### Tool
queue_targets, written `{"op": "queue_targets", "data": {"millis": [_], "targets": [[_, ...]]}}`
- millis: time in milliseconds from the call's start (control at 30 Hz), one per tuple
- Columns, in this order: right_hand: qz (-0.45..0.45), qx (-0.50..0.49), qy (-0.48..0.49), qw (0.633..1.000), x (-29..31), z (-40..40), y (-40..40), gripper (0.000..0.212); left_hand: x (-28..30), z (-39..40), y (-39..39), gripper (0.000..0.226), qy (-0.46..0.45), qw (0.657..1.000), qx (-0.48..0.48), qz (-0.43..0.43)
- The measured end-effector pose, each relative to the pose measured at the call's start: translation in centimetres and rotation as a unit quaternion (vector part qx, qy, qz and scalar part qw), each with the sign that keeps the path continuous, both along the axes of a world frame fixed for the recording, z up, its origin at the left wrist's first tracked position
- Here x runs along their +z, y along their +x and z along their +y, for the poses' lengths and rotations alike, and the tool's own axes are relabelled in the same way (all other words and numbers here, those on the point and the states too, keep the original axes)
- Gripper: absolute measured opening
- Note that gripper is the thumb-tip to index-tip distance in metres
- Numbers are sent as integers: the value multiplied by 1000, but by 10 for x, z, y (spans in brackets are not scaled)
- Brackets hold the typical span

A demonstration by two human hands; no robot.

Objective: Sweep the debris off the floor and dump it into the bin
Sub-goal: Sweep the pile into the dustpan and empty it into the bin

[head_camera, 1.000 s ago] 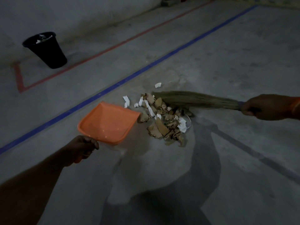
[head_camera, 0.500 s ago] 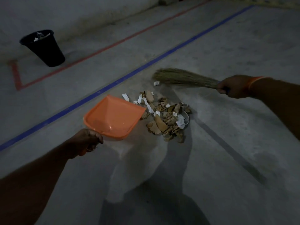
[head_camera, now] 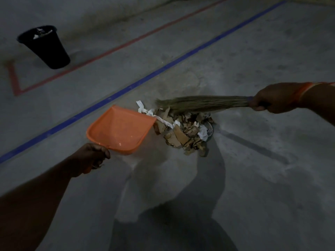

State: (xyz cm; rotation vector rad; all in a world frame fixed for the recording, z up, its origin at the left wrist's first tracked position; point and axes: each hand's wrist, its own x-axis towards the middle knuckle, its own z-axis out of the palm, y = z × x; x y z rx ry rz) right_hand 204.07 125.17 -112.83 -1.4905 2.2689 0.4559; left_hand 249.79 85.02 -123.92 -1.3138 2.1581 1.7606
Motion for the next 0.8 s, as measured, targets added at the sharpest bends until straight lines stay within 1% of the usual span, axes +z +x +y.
{"op": "queue_targets", "data": {"millis": [100,167,200,267,367,433,500,633,800], "targets": [[2,-10,-36,999,13,23,-19,30,-1,-1,1,25,-11,1000,-9,-10],[4,-7,-63,998,14,29,-25,37,1,0,0,25,-16,1000,-10,-14],[9,-2,-76,997,14,28,-24,38,3,2,-1,24,-19,1000,-9,-14],[10,-1,-97,995,12,23,-22,34,6,5,-2,23,-17,1000,-6,-10],[7,7,-117,993,11,4,-11,34,6,1,3,30,8,1000,-4,9],[3,18,-122,992,11,-11,-6,38,6,-1,7,32,11,1000,1,14],[1,28,-122,992,8,-27,0,36,7,-1,10,28,4,1000,1,13],[-1,40,-111,993,-2,-55,14,32,9,0,14,29,-8,1000,-7,11],[-12,52,-109,993,-19,-74,23,28,8,0,11,27,2,1000,-5,9]]}}
